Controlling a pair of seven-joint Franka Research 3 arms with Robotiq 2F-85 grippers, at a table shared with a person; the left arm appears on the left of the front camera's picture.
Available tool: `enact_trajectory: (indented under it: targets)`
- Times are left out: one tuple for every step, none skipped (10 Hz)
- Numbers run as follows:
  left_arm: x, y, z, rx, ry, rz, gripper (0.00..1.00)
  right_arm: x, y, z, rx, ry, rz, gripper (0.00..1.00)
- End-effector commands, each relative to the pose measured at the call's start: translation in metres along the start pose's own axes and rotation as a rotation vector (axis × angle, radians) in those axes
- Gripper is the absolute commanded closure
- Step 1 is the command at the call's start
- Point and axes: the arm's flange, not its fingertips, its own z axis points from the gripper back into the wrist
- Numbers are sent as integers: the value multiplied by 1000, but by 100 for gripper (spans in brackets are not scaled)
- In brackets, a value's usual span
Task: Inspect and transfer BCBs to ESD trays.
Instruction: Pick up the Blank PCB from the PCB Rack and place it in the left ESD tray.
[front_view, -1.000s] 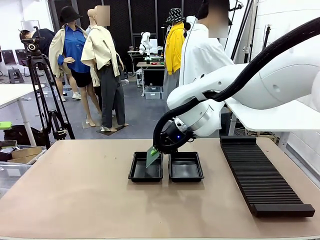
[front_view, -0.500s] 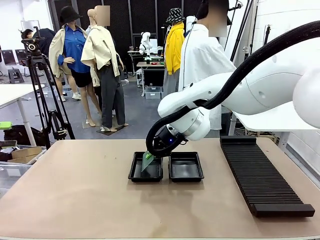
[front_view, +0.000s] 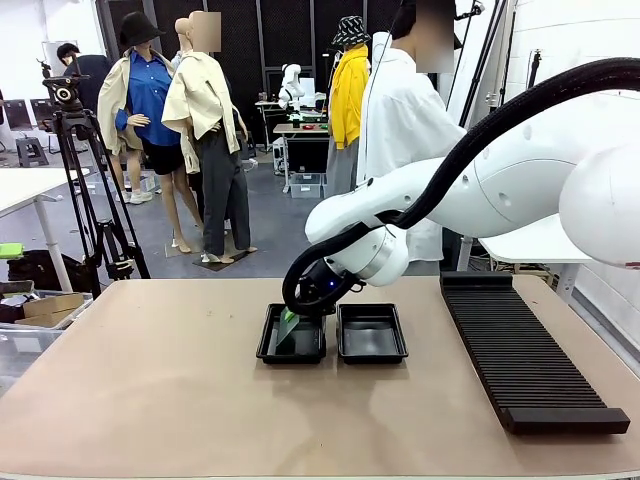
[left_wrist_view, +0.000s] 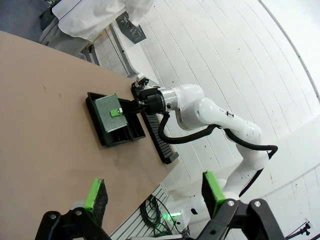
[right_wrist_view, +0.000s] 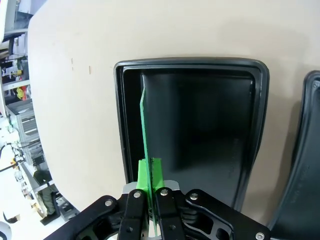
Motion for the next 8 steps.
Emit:
enact_trajectory:
  targets:
    - [0, -2, 2, -11, -4, 3, 0, 5, 7, -3, -4, -28, -3, 100]
    - [0, -2, 2, -11, -4, 3, 0, 0, 0, 0, 0, 0, 0, 100]
    - [0, -2, 2, -11, -4, 3, 0, 0, 0, 0, 0, 0, 0, 100]
    - [0, -2, 2, -11, -4, 3, 0, 0, 0, 0, 0, 0, 0, 100]
    - [0, -2, 2, -11, -4, 3, 0, 0, 0, 0, 0, 0, 0, 100]
    - [0, -2, 2, -11, -4, 3, 0, 0, 0, 0, 0, 0, 0, 100]
    - [0, -2, 2, -11, -4, 3, 0, 0, 0, 0, 0, 0, 0, 100]
    - [0, -2, 2, -11, -4, 3, 0, 0, 0, 0, 0, 0, 0, 100]
